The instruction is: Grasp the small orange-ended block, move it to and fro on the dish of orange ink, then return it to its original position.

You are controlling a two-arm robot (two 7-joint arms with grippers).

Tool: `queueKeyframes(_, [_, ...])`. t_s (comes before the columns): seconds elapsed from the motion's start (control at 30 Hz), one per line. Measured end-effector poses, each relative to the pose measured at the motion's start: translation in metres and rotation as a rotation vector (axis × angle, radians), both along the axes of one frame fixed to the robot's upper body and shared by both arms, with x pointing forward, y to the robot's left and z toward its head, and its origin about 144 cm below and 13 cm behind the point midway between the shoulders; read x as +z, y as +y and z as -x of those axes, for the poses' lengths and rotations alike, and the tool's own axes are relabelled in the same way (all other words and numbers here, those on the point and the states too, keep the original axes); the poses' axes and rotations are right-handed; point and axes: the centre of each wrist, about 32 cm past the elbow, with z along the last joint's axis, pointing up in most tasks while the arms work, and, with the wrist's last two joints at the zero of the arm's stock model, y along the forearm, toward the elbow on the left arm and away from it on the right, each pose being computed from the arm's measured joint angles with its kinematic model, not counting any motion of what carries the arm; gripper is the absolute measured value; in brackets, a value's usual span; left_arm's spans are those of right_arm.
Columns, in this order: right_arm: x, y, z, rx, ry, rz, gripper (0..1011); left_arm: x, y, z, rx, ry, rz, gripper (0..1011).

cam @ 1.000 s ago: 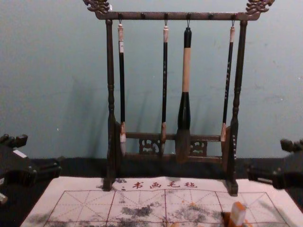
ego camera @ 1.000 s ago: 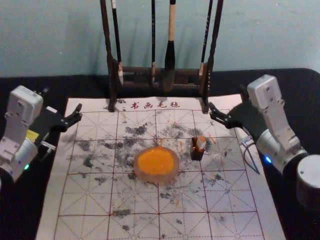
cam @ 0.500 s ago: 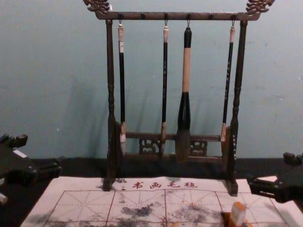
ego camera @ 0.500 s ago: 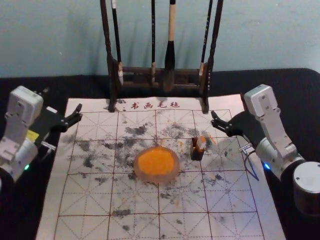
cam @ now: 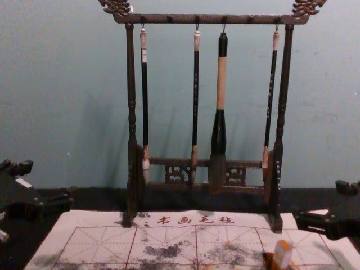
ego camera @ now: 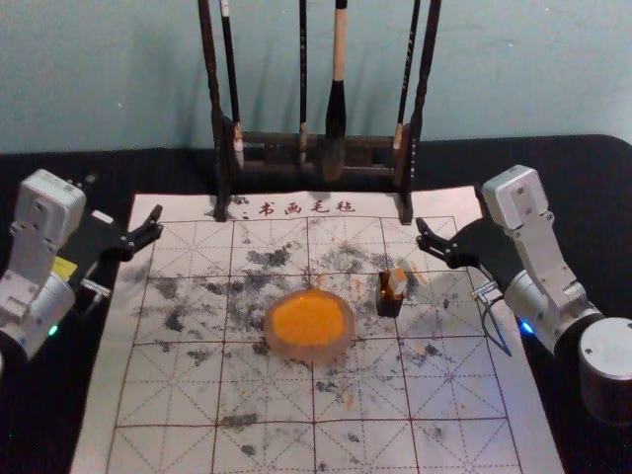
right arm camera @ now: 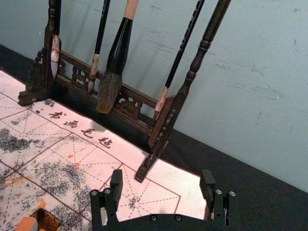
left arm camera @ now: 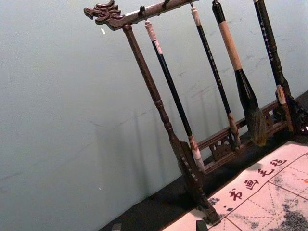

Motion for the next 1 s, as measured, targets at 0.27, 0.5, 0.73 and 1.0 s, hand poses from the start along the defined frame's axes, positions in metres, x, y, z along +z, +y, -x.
queueKeyframes(0.27, [0.0005,-0.0001,-0.0002,0.001,-0.001,0.0,1002,0.0,0.0,0.0,0.0,0.0,0.0,1001])
queueKeyframes(0.5, [0.0008,-0.0002,-0.0003,0.002,-0.001,-0.001,1002,0.0,0.0,0.0,0.0,0.0,0.0,1001])
queueKeyframes(0.73, [0.0008,-0.0002,-0.0003,0.002,-0.001,-0.001,1002,0.0,0.0,0.0,0.0,0.0,0.0,1001])
queueKeyframes(1.0, [0.0007,-0.0002,-0.0002,0.002,-0.001,-0.001,1002,0.0,0.0,0.0,0.0,0.0,0.0,1001])
